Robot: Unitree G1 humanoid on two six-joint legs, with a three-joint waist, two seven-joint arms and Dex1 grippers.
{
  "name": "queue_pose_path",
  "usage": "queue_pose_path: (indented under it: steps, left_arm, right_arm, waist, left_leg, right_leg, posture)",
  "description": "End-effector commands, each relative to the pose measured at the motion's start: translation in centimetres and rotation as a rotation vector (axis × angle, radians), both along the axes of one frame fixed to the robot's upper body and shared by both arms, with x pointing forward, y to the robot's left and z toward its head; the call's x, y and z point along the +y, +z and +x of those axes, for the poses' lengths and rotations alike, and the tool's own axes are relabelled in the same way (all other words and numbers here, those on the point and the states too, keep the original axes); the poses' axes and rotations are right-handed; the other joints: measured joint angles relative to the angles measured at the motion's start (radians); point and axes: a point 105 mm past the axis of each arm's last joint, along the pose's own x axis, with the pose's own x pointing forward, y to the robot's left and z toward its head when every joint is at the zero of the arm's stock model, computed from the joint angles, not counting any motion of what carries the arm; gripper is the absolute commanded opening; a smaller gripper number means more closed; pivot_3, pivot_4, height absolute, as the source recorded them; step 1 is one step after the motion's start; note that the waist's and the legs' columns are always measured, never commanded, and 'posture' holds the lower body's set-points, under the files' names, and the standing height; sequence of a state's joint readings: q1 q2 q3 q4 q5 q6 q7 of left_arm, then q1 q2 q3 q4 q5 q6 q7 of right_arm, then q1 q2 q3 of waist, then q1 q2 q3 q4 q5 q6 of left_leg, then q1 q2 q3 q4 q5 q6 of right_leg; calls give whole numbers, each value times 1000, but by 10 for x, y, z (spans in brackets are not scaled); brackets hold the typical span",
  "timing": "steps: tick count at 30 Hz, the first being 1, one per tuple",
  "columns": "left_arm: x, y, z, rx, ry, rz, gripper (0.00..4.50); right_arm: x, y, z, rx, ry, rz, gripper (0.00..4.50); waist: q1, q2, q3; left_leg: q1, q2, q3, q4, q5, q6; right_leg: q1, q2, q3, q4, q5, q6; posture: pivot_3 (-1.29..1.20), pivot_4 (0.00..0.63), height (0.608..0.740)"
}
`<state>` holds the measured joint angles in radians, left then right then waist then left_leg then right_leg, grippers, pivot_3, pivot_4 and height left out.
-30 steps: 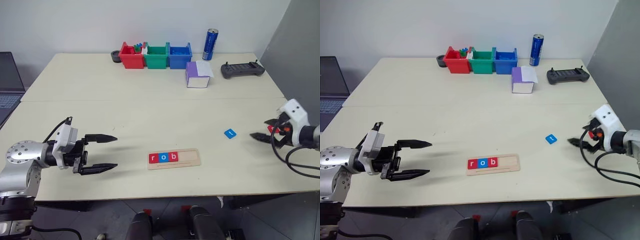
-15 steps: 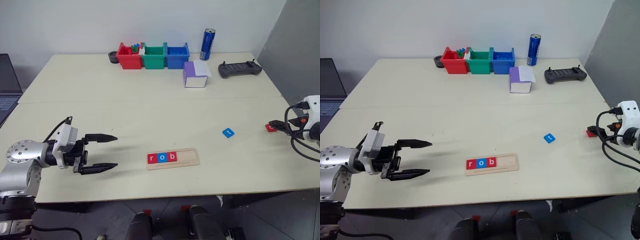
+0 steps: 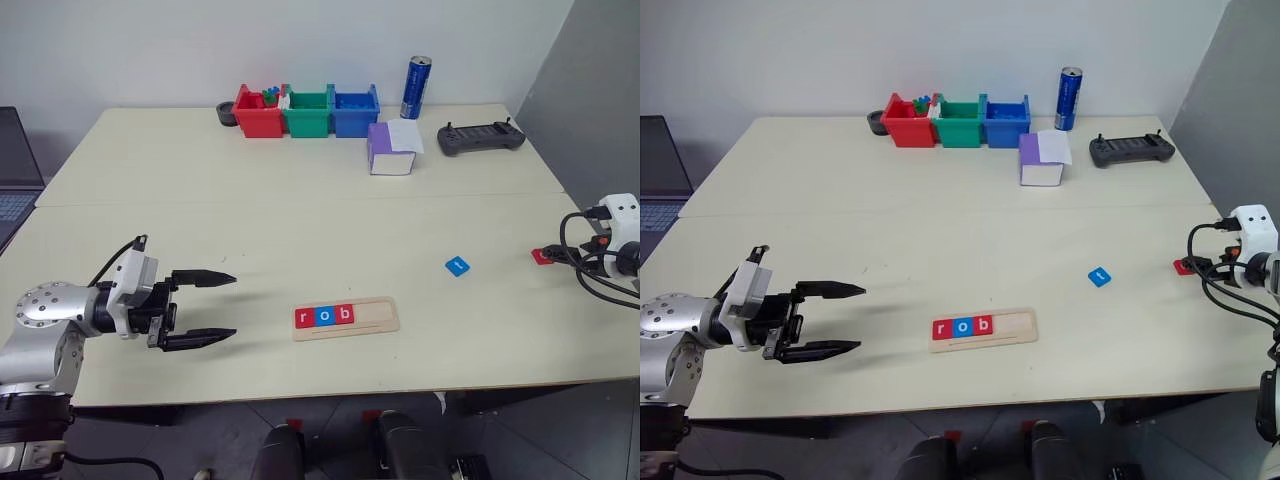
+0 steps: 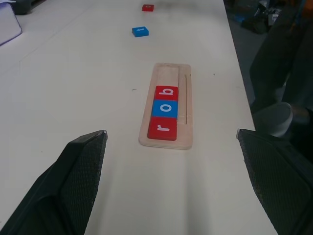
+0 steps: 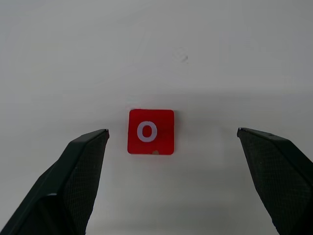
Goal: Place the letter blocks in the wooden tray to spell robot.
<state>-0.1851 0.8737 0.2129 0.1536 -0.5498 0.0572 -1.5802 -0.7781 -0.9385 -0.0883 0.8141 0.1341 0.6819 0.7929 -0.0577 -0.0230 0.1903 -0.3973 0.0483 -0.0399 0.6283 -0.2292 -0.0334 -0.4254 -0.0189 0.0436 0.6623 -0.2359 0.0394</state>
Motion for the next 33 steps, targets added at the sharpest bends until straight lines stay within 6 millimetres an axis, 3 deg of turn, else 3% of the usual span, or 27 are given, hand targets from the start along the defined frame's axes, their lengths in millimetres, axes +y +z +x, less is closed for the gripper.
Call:
queue_pose_path:
  steps: [1,21,33]
  left_arm:
    - [0,9,-1,-45,-1,-3,4500]
    - [-1,8,-2,-43,-5,-2,4500]
    - [-3,8,-2,-43,-4,-3,4500]
  right_arm:
    - [-4,20,3,-46,18,-29,4474]
    - [2,11,8,-30,46,-35,4474]
    - [12,-21,19,11,37,-16,4474]
  waist:
    - [0,0,0]
    - [0,0,0]
    - [0,0,0]
  left_leg:
    - [0,0,0,0,0,0]
    - [0,0,0,0,0,0]
    - [0,0,0,0,0,0]
  right_leg:
    - [0,0,0,0,0,0]
    - [0,0,0,0,1,1]
    - [0,0,0,0,1,2]
  posture:
    - [0,150,740]
    - [0,150,740]
    - [0,150,740]
